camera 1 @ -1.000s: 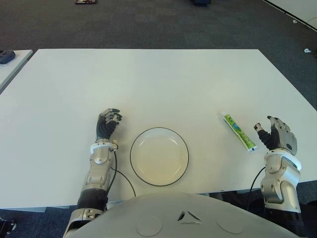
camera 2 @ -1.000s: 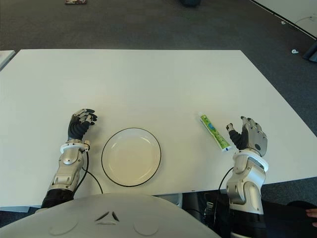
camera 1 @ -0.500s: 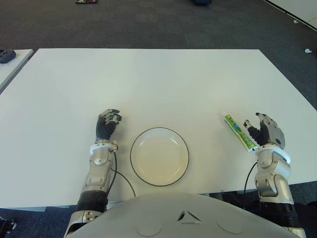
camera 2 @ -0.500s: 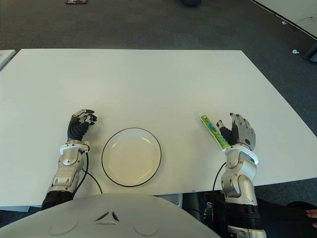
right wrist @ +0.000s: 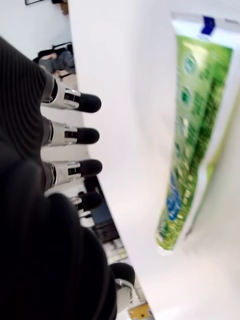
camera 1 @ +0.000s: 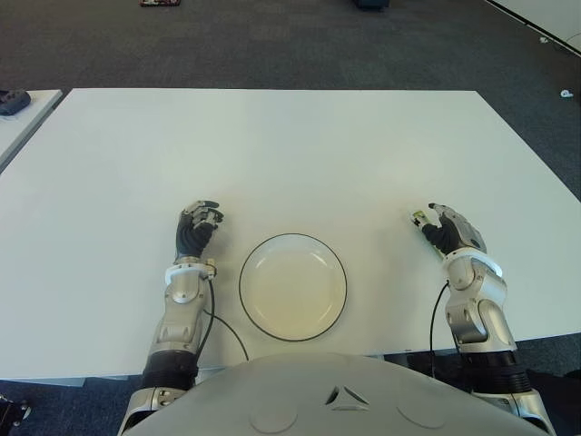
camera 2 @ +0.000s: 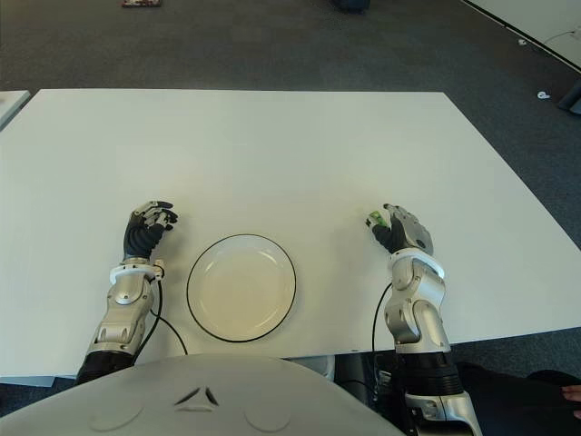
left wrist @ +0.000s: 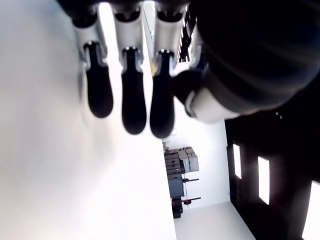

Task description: Put the toothpaste on the table into the plate.

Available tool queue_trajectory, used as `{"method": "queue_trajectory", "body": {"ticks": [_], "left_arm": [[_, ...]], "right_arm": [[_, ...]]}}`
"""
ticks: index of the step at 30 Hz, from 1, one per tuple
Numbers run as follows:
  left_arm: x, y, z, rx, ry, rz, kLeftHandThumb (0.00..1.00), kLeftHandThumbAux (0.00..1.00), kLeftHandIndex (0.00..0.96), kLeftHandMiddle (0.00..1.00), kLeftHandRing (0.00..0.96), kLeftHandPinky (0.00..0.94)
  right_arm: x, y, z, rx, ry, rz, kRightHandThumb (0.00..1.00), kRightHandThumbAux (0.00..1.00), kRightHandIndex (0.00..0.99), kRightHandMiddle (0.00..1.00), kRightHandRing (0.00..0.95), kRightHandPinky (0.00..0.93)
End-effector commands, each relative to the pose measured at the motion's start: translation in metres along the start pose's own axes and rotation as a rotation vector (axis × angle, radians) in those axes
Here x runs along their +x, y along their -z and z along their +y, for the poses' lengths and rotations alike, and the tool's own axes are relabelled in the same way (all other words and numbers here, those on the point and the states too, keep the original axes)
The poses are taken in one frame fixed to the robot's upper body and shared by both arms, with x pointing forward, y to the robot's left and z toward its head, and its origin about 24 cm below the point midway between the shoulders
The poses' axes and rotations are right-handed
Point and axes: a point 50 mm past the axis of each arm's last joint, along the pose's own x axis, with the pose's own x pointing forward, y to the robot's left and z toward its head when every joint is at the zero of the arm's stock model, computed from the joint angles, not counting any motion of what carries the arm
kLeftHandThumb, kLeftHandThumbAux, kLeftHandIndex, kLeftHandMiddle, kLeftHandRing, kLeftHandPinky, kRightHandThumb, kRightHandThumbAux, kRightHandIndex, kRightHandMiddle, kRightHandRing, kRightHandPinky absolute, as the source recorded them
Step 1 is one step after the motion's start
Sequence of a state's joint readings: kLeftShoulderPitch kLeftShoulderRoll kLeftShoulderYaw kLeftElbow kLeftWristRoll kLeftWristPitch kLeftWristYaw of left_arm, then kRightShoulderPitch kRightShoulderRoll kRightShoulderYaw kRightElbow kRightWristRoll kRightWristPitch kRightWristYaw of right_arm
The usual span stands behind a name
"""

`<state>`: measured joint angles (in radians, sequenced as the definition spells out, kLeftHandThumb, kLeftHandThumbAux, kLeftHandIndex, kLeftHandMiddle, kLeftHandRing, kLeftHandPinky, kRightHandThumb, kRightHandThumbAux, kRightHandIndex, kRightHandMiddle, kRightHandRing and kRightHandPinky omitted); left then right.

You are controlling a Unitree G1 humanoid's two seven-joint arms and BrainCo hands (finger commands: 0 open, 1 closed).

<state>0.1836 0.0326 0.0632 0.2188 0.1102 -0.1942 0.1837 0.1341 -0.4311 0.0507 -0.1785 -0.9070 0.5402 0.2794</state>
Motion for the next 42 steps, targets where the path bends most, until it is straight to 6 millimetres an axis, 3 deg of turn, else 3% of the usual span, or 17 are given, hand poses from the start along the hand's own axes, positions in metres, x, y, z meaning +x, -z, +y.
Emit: {"method": "queue_trajectory", "body": {"ticks": [1,9,42], "left_arm": [[-0.003,0.005,0.001,-0.001,-0.002,0.036,0.702,0.721,0.428,0.533,0.52,0.477],[-0.003,0.005,0.001,-0.007,-0.006,0.052,0.702,0.72,0.429,0.537,0.518,0.451],[-0.003,0.004,0.005,0.003,-0.01,0.04,0.703,0.719,0.429,0.545,0.532,0.49]], "right_arm": [[0.002,0.0,0.002,-0.011,-0.033,0.029,0.525,0.153,0.0,0.0,0.0,0.0],[0.001,-0.007,0.002,0.001,-0.024,0.021,0.529,0.152,0.0,0.0,0.0,0.0],[-0.001,-0.015,0.008,0.016,-0.062,0.014,0.525,0.157,0.0,0.0,0.0,0.0]]}}
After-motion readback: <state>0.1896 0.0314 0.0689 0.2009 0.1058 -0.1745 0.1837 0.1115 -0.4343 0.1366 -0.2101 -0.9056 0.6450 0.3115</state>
